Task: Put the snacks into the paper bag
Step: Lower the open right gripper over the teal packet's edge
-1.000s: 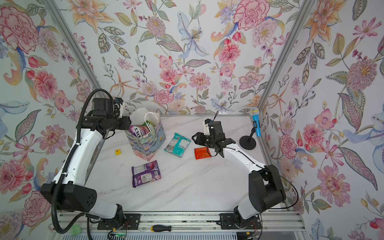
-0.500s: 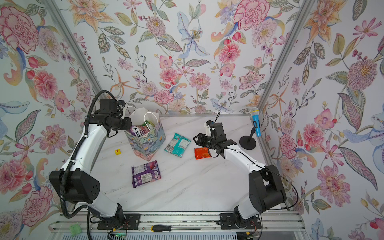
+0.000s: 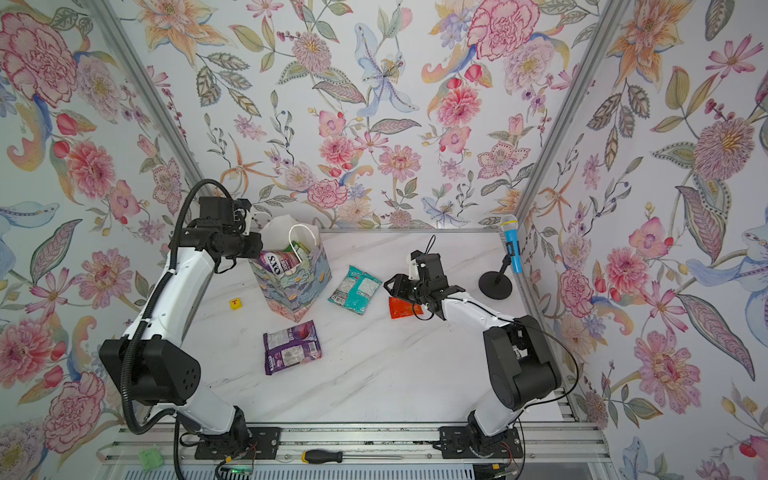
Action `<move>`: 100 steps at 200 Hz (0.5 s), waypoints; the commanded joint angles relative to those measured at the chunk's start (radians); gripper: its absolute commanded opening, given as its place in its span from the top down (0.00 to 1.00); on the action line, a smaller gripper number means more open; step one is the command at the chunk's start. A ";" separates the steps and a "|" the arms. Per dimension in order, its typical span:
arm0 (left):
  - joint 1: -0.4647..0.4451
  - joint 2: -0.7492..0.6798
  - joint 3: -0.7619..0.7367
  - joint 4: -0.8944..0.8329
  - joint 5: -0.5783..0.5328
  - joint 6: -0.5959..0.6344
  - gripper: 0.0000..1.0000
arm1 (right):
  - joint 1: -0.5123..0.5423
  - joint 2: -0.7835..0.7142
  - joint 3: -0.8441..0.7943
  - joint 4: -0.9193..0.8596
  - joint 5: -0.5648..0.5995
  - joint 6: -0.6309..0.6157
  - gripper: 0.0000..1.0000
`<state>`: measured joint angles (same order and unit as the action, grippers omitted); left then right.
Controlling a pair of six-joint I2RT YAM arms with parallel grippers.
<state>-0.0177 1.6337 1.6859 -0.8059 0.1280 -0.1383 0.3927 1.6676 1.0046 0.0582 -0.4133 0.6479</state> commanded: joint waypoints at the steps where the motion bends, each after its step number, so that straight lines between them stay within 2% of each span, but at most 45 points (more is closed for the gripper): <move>1: 0.013 0.008 -0.021 0.010 0.028 0.014 0.68 | -0.020 0.086 0.074 0.020 -0.026 -0.025 0.55; 67: 0.019 0.001 -0.049 0.032 0.064 0.014 0.75 | -0.064 0.402 0.415 -0.134 -0.142 -0.153 0.55; 100: 0.022 -0.009 -0.063 0.043 0.084 0.013 0.77 | -0.064 0.506 0.560 -0.187 -0.193 -0.193 0.55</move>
<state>-0.0078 1.6337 1.6485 -0.7708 0.1818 -0.1383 0.3309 2.1185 1.4769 -0.0479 -0.5430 0.5175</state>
